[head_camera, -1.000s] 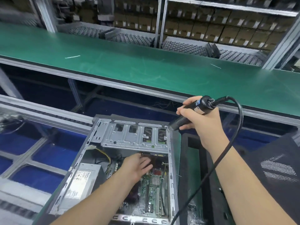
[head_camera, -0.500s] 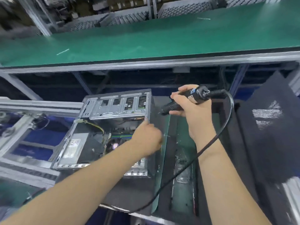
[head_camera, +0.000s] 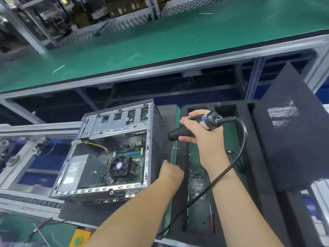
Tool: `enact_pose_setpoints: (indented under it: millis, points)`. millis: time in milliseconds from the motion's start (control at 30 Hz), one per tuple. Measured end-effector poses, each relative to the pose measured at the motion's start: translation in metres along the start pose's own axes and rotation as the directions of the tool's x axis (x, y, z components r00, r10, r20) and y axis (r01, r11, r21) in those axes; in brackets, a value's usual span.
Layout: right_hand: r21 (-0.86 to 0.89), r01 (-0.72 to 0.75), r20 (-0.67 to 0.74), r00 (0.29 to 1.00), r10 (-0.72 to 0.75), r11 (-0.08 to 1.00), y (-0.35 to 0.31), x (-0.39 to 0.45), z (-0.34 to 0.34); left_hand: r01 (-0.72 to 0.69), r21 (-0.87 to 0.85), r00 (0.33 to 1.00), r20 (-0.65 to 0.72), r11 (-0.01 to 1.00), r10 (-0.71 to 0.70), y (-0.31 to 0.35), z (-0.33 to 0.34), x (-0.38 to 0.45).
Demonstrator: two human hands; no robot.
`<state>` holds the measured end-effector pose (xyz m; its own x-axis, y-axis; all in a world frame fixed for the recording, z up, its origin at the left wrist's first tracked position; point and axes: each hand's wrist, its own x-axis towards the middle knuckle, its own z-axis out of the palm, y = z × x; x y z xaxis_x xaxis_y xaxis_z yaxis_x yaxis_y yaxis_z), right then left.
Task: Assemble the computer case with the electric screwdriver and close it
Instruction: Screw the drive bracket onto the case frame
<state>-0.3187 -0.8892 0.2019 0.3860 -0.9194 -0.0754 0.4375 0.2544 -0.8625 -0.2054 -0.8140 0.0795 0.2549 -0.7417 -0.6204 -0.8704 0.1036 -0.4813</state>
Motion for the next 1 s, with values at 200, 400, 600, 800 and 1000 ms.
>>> enact_pose_setpoints:
  millis: [200,400,600,800,1000]
  points:
    - [0.013,0.003,-0.01,1.0,-0.003,1.0,-0.001,0.006,-0.01,0.043,-0.007,0.999,-0.004,0.999,-0.043,0.008,0.005,0.004]
    - [0.01,-0.017,-0.014,1.0,0.017,1.0,0.001,0.012,-0.012,0.076,0.005,0.997,0.026,0.997,-0.076,0.013,0.005,0.007]
    - [0.011,-0.024,0.0,1.0,0.024,1.0,-0.001,0.015,-0.01,0.117,-0.08,0.992,0.064,0.99,-0.112,0.011,0.002,0.011]
    - [-0.01,-0.042,0.005,0.999,0.042,0.999,-0.004,0.013,-0.005,0.189,-0.359,0.981,0.039,0.914,-0.188,-0.005,-0.021,0.008]
    - [0.03,-0.018,-0.016,1.0,0.019,0.999,-0.019,0.01,0.002,0.165,-0.763,0.941,-0.068,0.625,-0.331,-0.056,-0.069,-0.008]
